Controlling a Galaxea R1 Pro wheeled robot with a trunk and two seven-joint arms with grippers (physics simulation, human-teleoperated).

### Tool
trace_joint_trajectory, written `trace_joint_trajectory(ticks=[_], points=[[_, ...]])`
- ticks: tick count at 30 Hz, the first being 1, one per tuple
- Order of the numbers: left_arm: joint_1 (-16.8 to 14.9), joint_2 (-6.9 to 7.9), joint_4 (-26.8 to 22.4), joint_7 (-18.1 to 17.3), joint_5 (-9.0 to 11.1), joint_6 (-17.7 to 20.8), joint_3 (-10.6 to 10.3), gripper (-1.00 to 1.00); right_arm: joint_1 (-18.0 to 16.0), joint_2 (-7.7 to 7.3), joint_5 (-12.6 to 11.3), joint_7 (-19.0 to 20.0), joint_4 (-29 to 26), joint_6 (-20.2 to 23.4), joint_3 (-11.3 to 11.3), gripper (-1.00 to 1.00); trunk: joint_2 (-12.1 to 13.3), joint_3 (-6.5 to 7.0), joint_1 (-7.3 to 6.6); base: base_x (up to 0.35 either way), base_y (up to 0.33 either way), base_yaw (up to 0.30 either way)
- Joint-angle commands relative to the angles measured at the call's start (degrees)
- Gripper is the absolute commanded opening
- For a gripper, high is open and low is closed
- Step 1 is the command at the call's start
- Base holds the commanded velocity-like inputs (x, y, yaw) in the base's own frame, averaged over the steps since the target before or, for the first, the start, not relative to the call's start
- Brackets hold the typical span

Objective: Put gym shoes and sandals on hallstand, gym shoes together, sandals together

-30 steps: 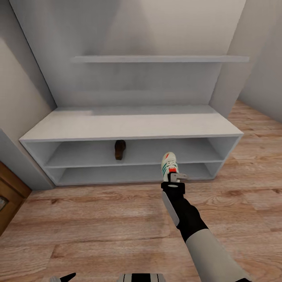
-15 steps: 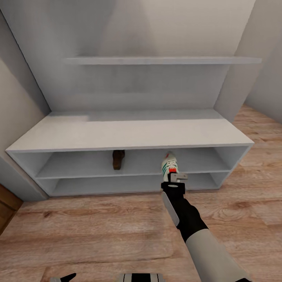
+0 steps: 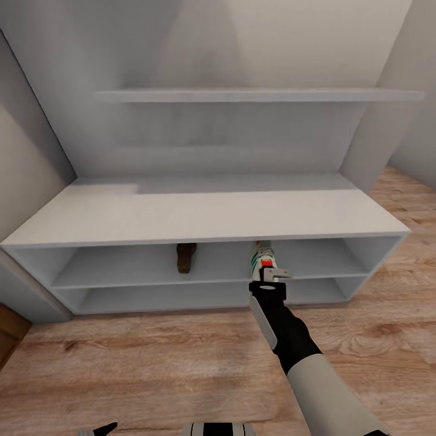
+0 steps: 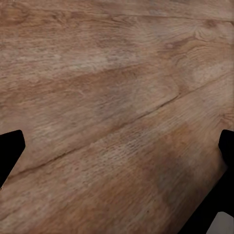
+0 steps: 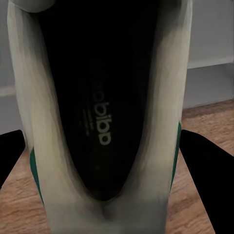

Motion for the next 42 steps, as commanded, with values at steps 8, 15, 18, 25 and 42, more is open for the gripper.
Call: trace_joint_trajectory(ticks=[8,15,18,25,42], points=[[0.0,-0.03,0.0,-0.3,-0.2,-0.2,0.3,1.0,0.0,0.0,-0.5,-0.4,-0.1,0.1,0.1,-1.0,0.0,-0.05,0.0,0.271,0.001,0.0],[0.0,-0.04,0.0,-0.2,-0.2,-0.2,0.4,1.0,0.0,0.0,-0.5,-0.4,0.0,0.1,0.1,-1.0,0.0,-0.05,0.0,0.283,0.0,0.0],[-0.1,-0.04,0.0,-0.2,-0.2,-0.2,0.4,1.0,0.0,0.0,-0.5,-0.4,0.0,0.1,0.2,-1.0,0.0,-0.05,0.0,0.07,0.0,0.0],[-0.1,0.04,0.0,-0.2,-0.2,-0.2,0.4,1.0,0.0,0.0,-0.5,-0.4,-0.1,0.1,0.2,-1.0,0.0,-0.27,0.02,0.011,0.0,0.0],[-0.1,0.04,0.0,-0.3,-0.2,-0.2,0.4,1.0,0.0,0.0,-0.4,-0.4,-0.2,0.1,0.1,-1.0,-0.1,-2.56,0.23,0.0,0.0,0.0]])
